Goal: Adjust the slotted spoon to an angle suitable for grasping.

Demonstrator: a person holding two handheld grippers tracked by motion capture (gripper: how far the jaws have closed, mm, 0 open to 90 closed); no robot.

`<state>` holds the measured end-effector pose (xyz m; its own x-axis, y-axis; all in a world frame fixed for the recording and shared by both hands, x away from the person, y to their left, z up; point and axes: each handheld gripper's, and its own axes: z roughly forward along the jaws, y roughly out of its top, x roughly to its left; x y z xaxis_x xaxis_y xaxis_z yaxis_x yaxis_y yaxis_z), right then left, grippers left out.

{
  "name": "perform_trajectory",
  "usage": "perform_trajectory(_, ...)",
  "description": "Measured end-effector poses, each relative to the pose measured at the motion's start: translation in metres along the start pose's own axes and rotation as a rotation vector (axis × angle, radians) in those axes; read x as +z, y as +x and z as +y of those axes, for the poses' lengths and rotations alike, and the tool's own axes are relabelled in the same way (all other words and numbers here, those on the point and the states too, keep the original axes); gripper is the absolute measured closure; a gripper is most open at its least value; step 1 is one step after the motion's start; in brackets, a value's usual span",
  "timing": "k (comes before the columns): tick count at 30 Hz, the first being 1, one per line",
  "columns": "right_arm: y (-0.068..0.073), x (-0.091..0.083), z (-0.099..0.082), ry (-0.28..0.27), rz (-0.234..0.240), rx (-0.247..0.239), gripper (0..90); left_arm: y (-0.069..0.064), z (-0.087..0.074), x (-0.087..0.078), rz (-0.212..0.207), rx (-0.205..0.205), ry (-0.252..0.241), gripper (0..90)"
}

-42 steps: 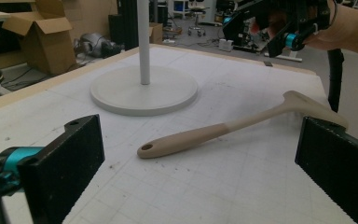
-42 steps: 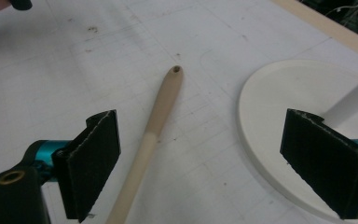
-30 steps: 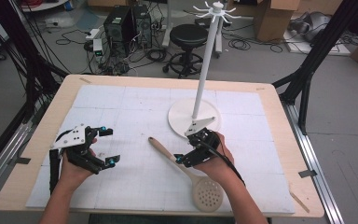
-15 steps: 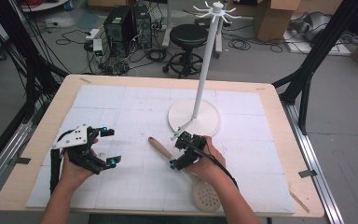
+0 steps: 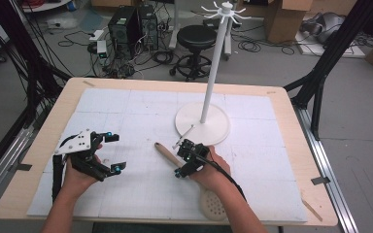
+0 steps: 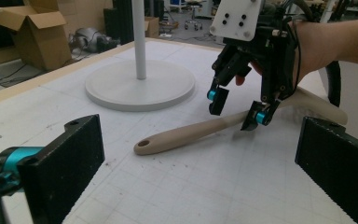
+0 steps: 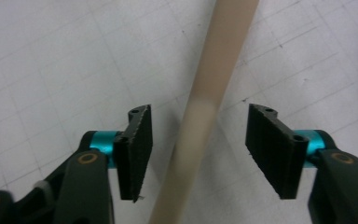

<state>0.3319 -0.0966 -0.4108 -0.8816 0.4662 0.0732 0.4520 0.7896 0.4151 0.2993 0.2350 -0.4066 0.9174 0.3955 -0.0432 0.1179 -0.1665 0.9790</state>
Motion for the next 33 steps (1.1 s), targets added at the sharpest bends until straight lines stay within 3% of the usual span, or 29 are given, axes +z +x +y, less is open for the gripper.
perform_trajectory(6, 0.001, 0.004, 0.001, 0.023, 0.014, 0.002, 54.9, 0.001, 0.000, -0.001, 0.000, -0.002, 0.001, 1.7)
perform_trajectory(7, 0.001, 0.005, 0.001, 0.035, 0.028, 0.001, 60.6, 0.001, 0.000, -0.001, 0.000, 0.001, 0.000, 1.7)
perform_trajectory(9, 0.002, 0.004, 0.001, 0.034, 0.011, 0.003, 64.1, 0.001, 0.000, -0.001, 0.000, 0.001, 0.001, 1.7)
perform_trajectory(22, 0.000, 0.002, 0.001, 0.016, 0.034, 0.036, 70.9, 0.001, 0.000, -0.002, 0.002, 0.000, -0.005, 1.7)
perform_trajectory(33, 0.000, -0.022, -0.002, -0.086, 0.013, 0.023, 75.7, 0.001, 0.001, -0.002, 0.003, 0.001, -0.011, 1.7)
